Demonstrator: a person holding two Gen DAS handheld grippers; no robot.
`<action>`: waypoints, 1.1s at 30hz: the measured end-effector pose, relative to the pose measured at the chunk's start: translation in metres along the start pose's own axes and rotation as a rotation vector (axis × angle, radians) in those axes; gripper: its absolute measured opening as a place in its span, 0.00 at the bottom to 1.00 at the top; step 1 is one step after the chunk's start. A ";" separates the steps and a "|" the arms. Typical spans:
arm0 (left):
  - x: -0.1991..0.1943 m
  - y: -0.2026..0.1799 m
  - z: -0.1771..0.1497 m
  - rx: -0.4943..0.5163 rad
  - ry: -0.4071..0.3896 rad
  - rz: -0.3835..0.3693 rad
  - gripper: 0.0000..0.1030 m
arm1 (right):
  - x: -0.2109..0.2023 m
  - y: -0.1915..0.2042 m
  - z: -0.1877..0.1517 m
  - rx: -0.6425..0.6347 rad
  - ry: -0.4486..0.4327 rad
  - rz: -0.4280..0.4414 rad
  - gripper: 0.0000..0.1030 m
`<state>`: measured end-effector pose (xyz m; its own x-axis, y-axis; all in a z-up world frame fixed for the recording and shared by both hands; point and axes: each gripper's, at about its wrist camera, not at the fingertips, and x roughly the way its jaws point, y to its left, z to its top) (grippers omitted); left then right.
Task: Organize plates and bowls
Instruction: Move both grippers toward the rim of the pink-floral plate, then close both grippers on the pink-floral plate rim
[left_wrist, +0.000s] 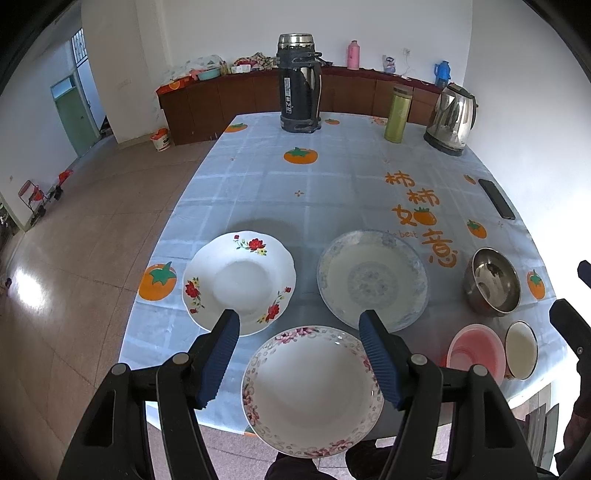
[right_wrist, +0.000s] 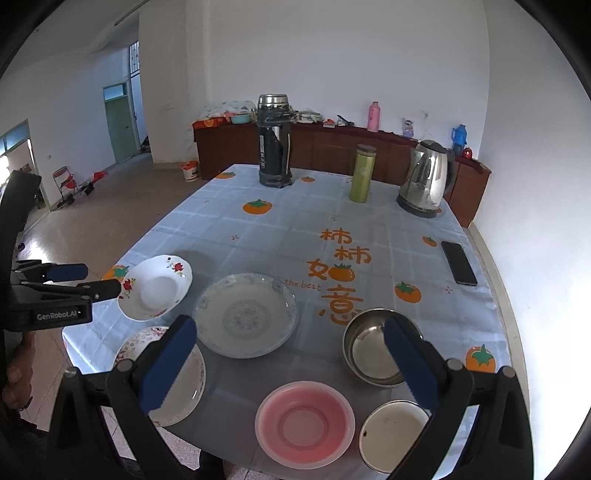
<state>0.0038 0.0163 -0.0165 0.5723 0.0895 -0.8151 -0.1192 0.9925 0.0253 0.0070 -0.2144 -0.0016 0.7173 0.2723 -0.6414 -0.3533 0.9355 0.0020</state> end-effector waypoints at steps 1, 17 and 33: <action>0.001 0.001 0.000 -0.001 0.003 0.000 0.67 | 0.001 0.001 0.000 0.000 0.002 0.003 1.00; 0.020 0.018 -0.013 -0.041 0.078 0.014 0.67 | 0.027 0.022 -0.003 -0.034 0.077 0.059 0.98; 0.052 0.048 -0.041 -0.151 0.198 0.025 0.67 | 0.073 0.065 -0.019 -0.157 0.223 0.126 0.90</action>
<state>-0.0051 0.0649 -0.0815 0.3996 0.0809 -0.9131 -0.2598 0.9653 -0.0281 0.0252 -0.1375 -0.0627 0.5188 0.3113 -0.7962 -0.5318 0.8467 -0.0154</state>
